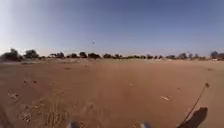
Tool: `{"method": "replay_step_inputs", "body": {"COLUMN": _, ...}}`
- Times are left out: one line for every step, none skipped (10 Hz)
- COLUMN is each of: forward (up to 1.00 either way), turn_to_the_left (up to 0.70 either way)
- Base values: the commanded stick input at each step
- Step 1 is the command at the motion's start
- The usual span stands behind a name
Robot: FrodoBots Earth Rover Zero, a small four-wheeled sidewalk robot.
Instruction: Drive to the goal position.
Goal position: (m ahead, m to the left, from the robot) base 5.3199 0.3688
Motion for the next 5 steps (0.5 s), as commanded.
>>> {"method": "replay_step_inputs", "body": {"forward": 1.00, "turn_to_the_left": 0.00}}
{"method": "replay_step_inputs", "body": {"forward": 1.00, "turn_to_the_left": 0.00}}
{"method": "replay_step_inputs", "body": {"forward": 1.00, "turn_to_the_left": 0.00}}
{"method": "replay_step_inputs", "body": {"forward": 1.00, "turn_to_the_left": 0.00}}
{"method": "replay_step_inputs", "body": {"forward": 1.00, "turn_to_the_left": 0.00}}
